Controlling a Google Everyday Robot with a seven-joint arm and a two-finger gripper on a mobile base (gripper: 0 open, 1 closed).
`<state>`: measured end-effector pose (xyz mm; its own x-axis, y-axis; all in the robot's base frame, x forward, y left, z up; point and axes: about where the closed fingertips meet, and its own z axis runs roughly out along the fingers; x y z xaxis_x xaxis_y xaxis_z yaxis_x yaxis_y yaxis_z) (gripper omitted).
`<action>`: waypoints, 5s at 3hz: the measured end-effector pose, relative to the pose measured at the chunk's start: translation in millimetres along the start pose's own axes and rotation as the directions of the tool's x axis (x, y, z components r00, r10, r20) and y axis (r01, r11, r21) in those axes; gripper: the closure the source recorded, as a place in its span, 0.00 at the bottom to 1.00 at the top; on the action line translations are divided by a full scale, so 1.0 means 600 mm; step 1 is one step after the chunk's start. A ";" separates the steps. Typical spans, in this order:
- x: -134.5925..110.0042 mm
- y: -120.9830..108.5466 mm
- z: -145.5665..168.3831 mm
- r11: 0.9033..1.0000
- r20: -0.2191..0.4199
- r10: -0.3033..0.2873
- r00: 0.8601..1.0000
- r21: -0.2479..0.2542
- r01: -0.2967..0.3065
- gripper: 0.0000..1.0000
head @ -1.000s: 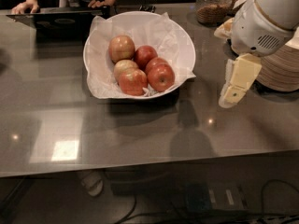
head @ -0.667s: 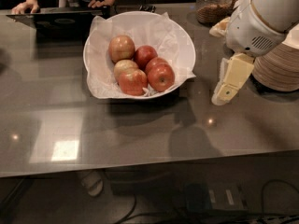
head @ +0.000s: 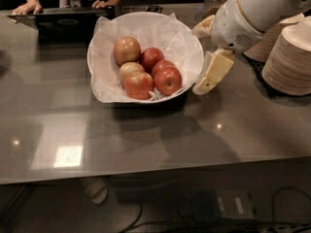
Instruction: Pick apple from white bowl
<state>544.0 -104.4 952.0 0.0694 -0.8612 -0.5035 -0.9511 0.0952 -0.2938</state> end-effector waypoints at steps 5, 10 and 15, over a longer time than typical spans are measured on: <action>-0.075 0.008 0.093 0.983 0.187 -0.022 0.982 -0.177 0.056 0.39; -0.040 0.006 0.137 0.968 0.154 0.054 0.987 -0.252 -0.014 0.59; -0.056 0.005 0.124 0.965 0.205 0.060 0.977 -0.263 -0.004 1.00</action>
Offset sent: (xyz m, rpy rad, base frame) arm 0.0229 0.0391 0.0019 0.1078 -0.0105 0.0944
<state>561.3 -37.9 907.8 0.0723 -0.7329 -0.6765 -0.9971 -0.0359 -0.0676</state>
